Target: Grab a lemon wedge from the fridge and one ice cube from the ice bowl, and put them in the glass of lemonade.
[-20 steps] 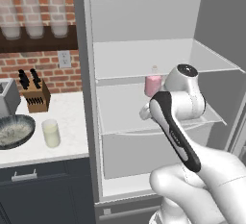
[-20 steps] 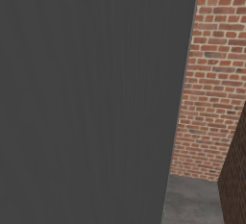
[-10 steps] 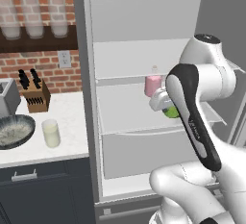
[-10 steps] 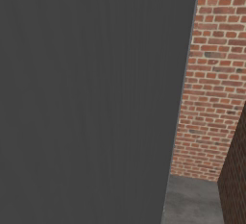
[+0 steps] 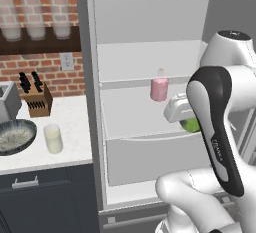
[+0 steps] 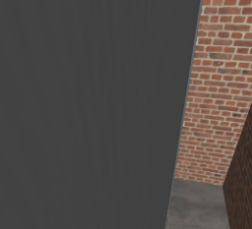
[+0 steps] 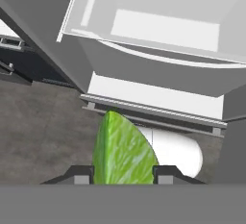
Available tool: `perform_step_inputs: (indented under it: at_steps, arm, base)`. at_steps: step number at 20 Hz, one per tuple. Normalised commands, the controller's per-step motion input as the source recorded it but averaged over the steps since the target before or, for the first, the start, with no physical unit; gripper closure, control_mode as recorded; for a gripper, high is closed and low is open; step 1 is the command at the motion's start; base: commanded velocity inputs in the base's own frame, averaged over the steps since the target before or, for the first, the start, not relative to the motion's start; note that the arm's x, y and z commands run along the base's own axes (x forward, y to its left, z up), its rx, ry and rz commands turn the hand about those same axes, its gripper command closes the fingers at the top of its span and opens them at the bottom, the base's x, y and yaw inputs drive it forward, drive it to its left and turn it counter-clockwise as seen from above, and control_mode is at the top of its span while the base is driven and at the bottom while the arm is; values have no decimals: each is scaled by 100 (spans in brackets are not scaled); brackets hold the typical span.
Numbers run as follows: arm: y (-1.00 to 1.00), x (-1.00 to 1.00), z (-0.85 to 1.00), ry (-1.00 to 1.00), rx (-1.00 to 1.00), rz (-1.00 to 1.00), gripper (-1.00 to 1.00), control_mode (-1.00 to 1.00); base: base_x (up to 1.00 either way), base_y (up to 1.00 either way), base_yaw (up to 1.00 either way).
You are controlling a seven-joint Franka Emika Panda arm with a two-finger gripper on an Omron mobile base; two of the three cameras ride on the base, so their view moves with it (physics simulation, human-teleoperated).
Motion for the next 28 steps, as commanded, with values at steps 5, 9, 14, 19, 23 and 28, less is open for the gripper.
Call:
perform_step_inputs:
  at_steps: [5, 9, 14, 19, 23, 28]
  arm:
    - [0, 0, 0, 0, 0, 0, 100, -100]
    - [0, 0, 0, 0, 0, 0, 100, -100]
    - [0, -4, 0, 0, 0, 0, 100, 100]
    - [0, 0, 0, 0, 0, 0, 100, 100]
    - [0, 0, 0, 0, 0, 0, 100, 100]
    - [0, 0, 0, 0, 0, 0, 100, 100]
  base:
    - [0, 0, 0]
    - [0, 0, 0]
    - [-64, 12, -1]
    - [-89, 77, -14]
    - [-16, 100, -27]
    - [25, 100, -37]
